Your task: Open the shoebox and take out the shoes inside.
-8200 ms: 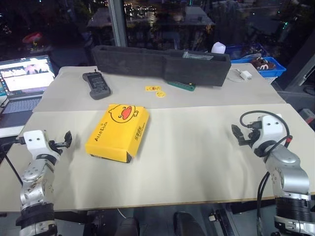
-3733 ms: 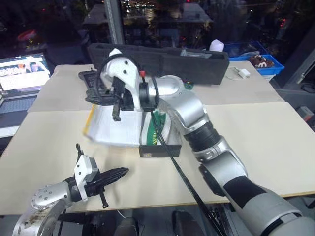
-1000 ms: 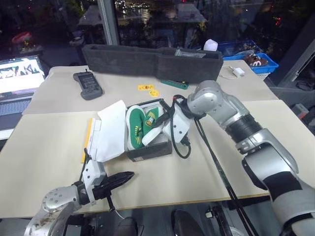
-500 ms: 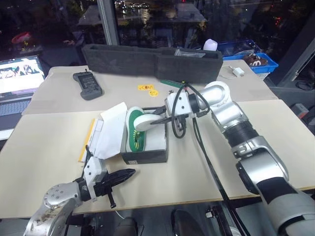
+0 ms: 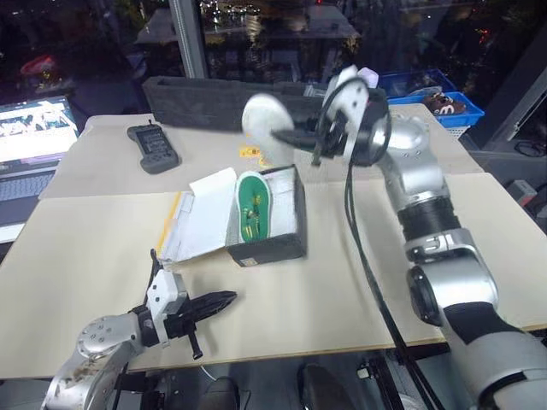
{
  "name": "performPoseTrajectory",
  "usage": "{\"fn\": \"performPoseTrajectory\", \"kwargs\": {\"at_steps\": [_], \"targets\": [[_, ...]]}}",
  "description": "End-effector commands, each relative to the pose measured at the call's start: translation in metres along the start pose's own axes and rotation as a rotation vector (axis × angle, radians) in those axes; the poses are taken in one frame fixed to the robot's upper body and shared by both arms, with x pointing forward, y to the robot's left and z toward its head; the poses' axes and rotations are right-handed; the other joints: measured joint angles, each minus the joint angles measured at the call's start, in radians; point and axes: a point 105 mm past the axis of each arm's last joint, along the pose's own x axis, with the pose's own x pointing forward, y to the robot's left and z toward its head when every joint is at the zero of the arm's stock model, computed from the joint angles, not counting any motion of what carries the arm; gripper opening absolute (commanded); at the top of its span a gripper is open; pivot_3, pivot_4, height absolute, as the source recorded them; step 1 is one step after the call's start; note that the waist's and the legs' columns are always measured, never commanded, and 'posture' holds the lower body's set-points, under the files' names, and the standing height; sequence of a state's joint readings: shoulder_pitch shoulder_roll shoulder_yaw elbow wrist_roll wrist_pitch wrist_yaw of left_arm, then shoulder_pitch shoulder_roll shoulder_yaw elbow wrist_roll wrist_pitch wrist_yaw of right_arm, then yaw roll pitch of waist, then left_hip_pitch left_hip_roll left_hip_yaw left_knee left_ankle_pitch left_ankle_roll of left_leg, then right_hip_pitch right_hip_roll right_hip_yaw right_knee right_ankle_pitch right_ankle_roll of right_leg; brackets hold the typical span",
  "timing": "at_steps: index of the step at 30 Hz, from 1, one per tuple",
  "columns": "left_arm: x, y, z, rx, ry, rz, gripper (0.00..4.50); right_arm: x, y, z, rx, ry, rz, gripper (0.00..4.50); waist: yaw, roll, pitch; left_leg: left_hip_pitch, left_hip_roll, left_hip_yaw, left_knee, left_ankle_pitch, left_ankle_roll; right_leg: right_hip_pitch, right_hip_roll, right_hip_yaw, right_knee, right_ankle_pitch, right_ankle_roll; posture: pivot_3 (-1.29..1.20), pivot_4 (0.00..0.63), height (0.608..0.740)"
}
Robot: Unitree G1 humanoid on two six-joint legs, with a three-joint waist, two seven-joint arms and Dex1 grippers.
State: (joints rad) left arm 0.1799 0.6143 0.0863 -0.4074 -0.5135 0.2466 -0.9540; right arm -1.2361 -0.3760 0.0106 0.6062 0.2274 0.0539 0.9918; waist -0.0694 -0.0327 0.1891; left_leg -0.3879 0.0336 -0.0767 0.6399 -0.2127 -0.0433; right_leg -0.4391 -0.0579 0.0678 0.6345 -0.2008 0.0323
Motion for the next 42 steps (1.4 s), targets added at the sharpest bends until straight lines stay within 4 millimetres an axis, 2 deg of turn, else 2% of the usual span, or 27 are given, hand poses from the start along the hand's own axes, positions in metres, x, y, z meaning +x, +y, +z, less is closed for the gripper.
{"fn": "performPoseTrajectory", "kwargs": {"at_steps": [1,5,8,12,15,18,22,25,31,34,36,39,40,41,42], "targets": [[0.000,0.001,0.002,0.017,-0.006,-0.008,0.00,-0.008,-0.009,0.020,0.049,-0.084,-0.067,0.46,-0.001,0.000,0.000,0.000,0.000,0.000,0.000,0.000,0.000,0.000,0.000,0.000,0.000,0.000,0.001,0.00,0.150,0.720],[0.000,0.000,0.002,0.016,-0.005,-0.011,0.00,-0.017,-0.021,0.024,0.138,-0.122,-0.173,0.46,-0.001,0.000,0.000,0.000,0.000,0.000,0.000,0.000,0.000,0.000,0.000,0.000,0.000,0.000,0.001,0.00,0.150,0.720],[-0.001,-0.001,0.002,0.016,-0.006,-0.011,0.00,-0.046,-0.047,0.012,-0.009,0.038,-0.353,0.46,0.004,0.001,0.000,0.000,0.000,0.000,0.000,0.000,0.000,0.000,0.000,0.000,0.000,-0.001,0.001,0.00,0.150,0.720],[-0.002,-0.001,0.003,0.016,-0.012,-0.007,0.00,-0.077,-0.059,0.004,-0.179,0.189,-0.451,0.46,0.014,0.001,0.001,-0.002,-0.001,0.000,0.000,0.000,0.000,0.000,0.000,0.000,-0.003,-0.001,0.003,0.00,0.150,0.720],[-0.002,-0.001,0.003,0.013,-0.012,-0.008,0.00,-0.105,-0.054,-0.029,-0.400,0.468,-0.455,0.46,0.014,0.001,0.001,-0.002,0.000,0.001,0.000,0.000,0.000,0.000,0.000,0.000,-0.003,-0.003,0.006,0.00,0.150,0.720],[-0.003,-0.002,0.004,0.014,-0.012,-0.011,0.00,-0.118,-0.038,-0.064,-0.544,0.666,-0.377,0.46,0.006,0.001,0.001,-0.001,0.000,0.001,0.000,0.000,0.000,0.000,0.000,0.000,-0.003,-0.004,0.007,0.00,0.150,0.720],[-0.003,-0.002,0.006,0.016,-0.016,-0.013,0.00,-0.140,-0.018,-0.121,-0.653,0.895,-0.299,0.46,-0.007,0.001,0.001,0.001,0.000,0.003,0.000,0.000,0.000,0.000,0.000,0.003,-0.002,-0.003,0.007,0.00,0.150,0.720],[-0.002,-0.004,0.009,0.017,-0.018,-0.018,0.00,-0.152,-0.010,-0.154,-0.682,0.999,-0.279,0.46,-0.006,0.001,0.001,0.000,0.000,0.003,0.000,0.000,0.000,0.000,0.000,0.003,-0.002,-0.003,0.007,0.00,0.150,0.720],[0.003,-0.005,0.015,0.018,-0.022,-0.025,0.00,-0.162,-0.017,-0.180,-0.682,1.086,-0.291,0.46,-0.001,0.001,0.001,0.000,-0.001,0.003,0.001,0.000,0.000,0.001,0.000,0.003,-0.003,-0.002,0.008,0.00,0.150,0.720],[0.005,-0.004,0.016,0.017,-0.023,-0.028,0.00,-0.160,-0.014,-0.187,-0.618,1.086,-0.287,0.46,0.000,0.001,0.001,0.000,-0.001,0.003,0.002,0.000,0.000,0.002,0.000,0.003,-0.003,-0.002,0.008,0.00,0.150,0.720],[0.005,-0.003,0.017,0.018,-0.023,-0.026,0.00,-0.157,-0.011,-0.189,-0.531,1.058,-0.306,1.44,-0.001,0.001,0.001,0.000,0.000,0.003,0.001,0.000,0.000,0.002,0.000,0.003,-0.003,-0.002,0.008,0.00,0.150,0.720],[0.005,-0.002,0.016,0.018,-0.023,-0.021,0.00,-0.155,-0.004,-0.189,-0.407,1.025,-0.310,2.40,-0.003,0.001,0.001,0.000,-0.001,0.003,0.002,0.000,0.000,0.002,0.000,0.003,-0.003,-0.002,0.008,0.00,0.150,0.720],[0.005,-0.002,0.016,0.018,-0.023,-0.021,0.00,-0.155,-0.002,-0.189,-0.386,1.024,-0.301,2.57,-0.003,0.001,0.001,0.000,-0.001,0.003,0.001,0.000,0.000,0.002,0.000,0.003,-0.003,-0.002,0.008,0.00,0.150,0.720],[0.005,-0.003,0.016,0.018,-0.023,-0.020,0.00,-0.155,-0.001,-0.188,-0.377,1.024,-0.293,3.08,-0.003,0.001,0.001,0.001,-0.001,0.003,0.001,0.000,0.000,0.002,0.000,0.003,-0.003,-0.002,0.008,0.00,0.150,0.720],[0.004,-0.004,0.016,0.017,-0.023,-0.020,0.00,-0.156,0.000,-0.187,-0.356,1.022,-0.286,3.33,-0.003,0.001,0.001,0.001,0.000,0.003,0.001,0.000,0.000,0.002,0.000,0.003,-0.003,-0.002,0.008,0.00,0.150,0.720]]}}
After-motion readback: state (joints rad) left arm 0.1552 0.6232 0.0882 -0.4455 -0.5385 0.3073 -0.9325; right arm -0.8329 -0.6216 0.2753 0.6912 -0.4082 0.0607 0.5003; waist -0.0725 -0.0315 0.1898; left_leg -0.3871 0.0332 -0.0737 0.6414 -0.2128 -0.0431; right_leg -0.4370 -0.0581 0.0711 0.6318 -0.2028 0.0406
